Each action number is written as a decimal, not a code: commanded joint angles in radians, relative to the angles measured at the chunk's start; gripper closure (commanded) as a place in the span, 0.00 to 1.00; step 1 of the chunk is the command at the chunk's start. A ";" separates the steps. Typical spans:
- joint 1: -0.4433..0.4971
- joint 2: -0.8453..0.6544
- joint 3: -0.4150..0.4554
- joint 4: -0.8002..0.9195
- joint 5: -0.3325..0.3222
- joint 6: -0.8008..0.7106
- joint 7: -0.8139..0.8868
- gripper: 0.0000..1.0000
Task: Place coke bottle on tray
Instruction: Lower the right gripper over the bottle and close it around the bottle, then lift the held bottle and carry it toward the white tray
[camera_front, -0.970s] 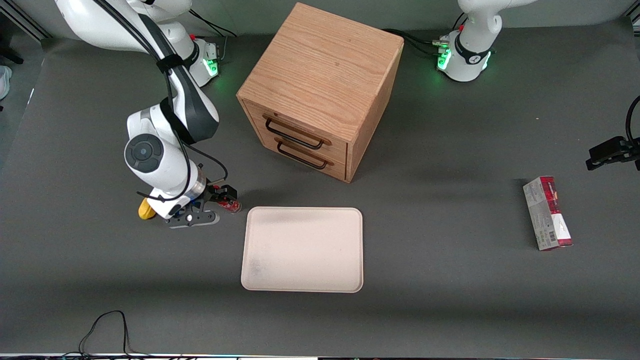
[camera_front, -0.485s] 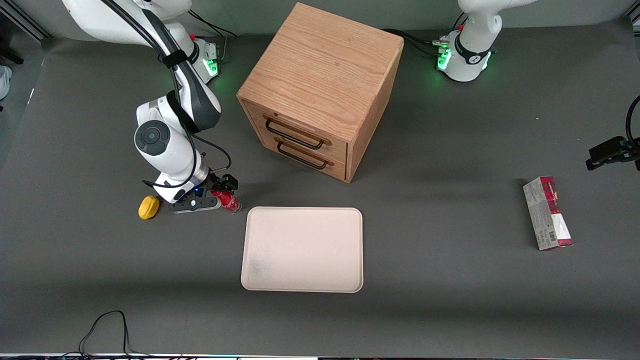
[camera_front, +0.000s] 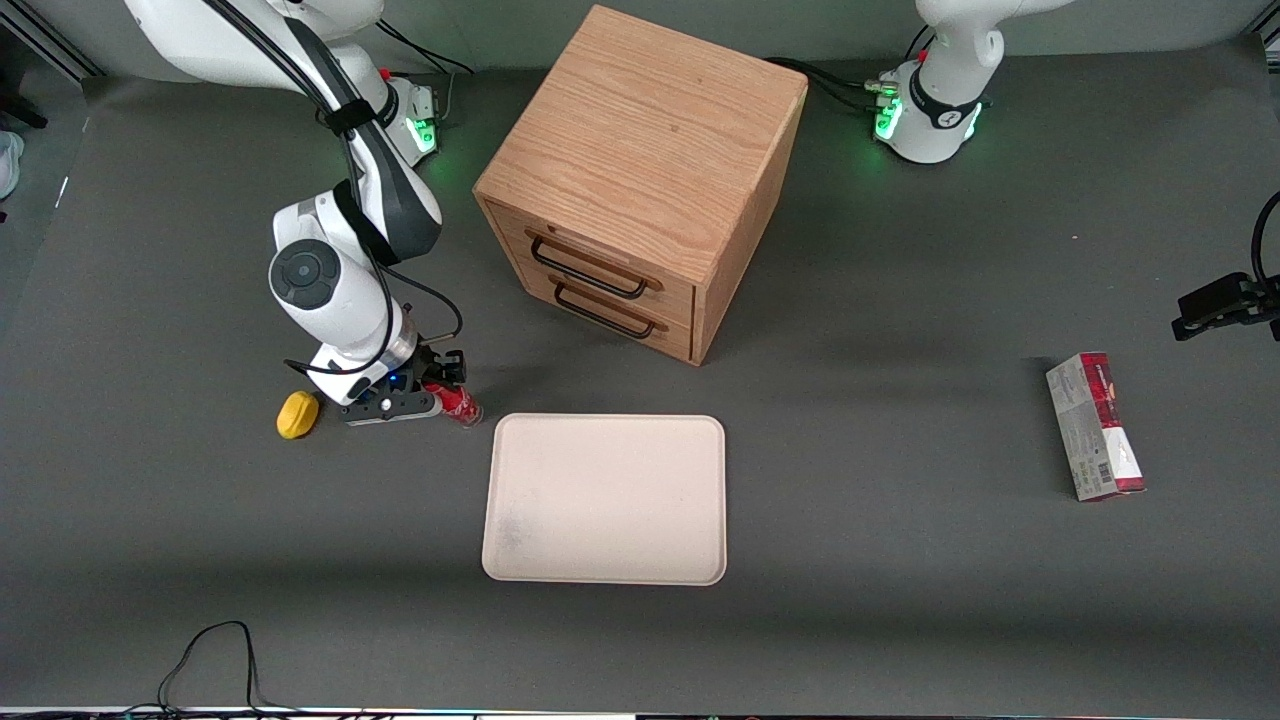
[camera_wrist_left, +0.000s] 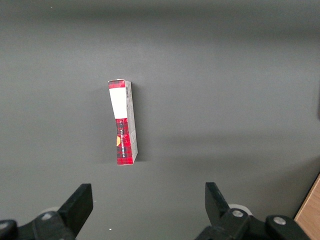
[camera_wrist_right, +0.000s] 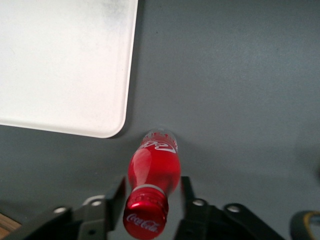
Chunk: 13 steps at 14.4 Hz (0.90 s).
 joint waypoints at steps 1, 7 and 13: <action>0.000 -0.025 -0.001 -0.025 -0.008 0.009 -0.009 0.99; -0.006 -0.031 -0.002 0.118 0.001 -0.137 0.004 1.00; -0.032 0.000 -0.004 0.540 0.025 -0.581 -0.006 1.00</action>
